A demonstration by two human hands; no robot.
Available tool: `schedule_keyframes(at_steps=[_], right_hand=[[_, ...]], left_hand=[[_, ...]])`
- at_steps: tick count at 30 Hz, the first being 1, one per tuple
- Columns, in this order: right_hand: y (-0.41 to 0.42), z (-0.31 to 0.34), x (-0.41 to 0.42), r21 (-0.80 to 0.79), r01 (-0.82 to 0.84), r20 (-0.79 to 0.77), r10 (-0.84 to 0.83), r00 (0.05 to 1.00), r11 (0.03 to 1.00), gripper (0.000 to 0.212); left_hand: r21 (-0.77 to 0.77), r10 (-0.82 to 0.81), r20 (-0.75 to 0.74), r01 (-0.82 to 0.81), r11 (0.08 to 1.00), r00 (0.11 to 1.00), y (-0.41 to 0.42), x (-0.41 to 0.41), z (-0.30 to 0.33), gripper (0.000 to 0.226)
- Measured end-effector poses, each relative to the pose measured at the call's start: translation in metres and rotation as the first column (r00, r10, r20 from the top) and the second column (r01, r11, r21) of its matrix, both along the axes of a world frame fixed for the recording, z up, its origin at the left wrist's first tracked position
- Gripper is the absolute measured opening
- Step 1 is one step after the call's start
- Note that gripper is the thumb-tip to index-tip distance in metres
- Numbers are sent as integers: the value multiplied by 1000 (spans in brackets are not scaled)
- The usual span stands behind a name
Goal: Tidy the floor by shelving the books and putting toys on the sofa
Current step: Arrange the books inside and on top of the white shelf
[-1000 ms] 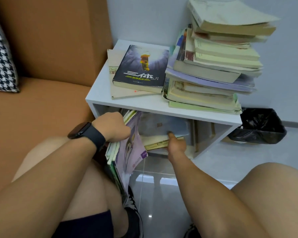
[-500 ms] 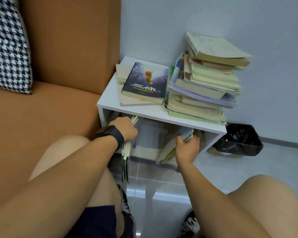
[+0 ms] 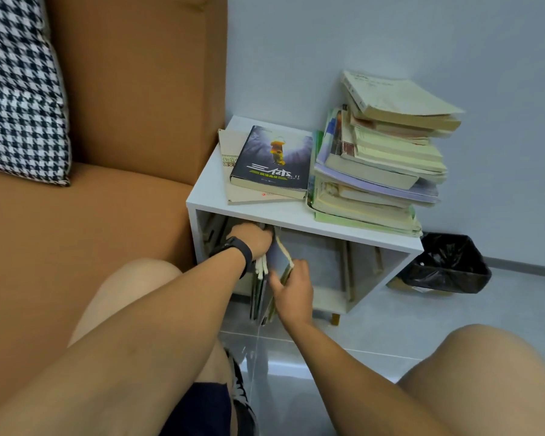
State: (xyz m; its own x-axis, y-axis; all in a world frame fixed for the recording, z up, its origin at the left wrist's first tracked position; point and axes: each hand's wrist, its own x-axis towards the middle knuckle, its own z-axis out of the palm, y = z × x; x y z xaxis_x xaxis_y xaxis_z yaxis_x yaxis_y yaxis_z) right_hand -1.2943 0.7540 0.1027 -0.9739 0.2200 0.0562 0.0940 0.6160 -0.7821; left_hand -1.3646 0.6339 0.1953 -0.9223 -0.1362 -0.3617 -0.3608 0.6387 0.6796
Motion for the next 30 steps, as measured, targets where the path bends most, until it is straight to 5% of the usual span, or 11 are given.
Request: schedule_keyframes(at_steps=[6, 13, 16, 19, 21, 24, 26, 30], right_hand=[[-9, -6, -3, 72, -182, 3, 182, 983, 981, 21], [-9, -15, 5, -158, -306, 32, 314, 949, 939, 43], [-15, -21, 4, -403, -175, 124, 243, 962, 898, 37], [-13, -20, -5, -748, 106, 290, 178, 940, 655, 29], [-6, -21, -12, -815, 207, 354, 183, 917, 541, 29], [-3, -35, -19, -774, 279, 454, 191, 870, 569, 37], [-4, -48, -19, -693, 342, 569, 190, 800, 635, 54], [3, -62, -15, -446, 391, 782, 139, 608, 805, 131]], left_hand=[[10, -1, 15, 1, 1000, 1000, -7, 1, -5, 52], [-91, 6, 149, 8, 996, 989, -17, -4, -8, 22], [-161, -11, 153, 36, 986, 988, -15, -6, -6, 29], [-214, -35, 165, 70, 974, 986, -12, -5, -5, 32], [-234, -36, 166, 75, 969, 986, -11, -4, -6, 32], [-253, -4, 140, 40, 967, 990, -7, 0, -8, 45], [-258, 18, 122, 14, 966, 992, -5, 2, -11, 55], [-247, 40, 126, -7, 969, 991, -6, 3, -14, 48]])
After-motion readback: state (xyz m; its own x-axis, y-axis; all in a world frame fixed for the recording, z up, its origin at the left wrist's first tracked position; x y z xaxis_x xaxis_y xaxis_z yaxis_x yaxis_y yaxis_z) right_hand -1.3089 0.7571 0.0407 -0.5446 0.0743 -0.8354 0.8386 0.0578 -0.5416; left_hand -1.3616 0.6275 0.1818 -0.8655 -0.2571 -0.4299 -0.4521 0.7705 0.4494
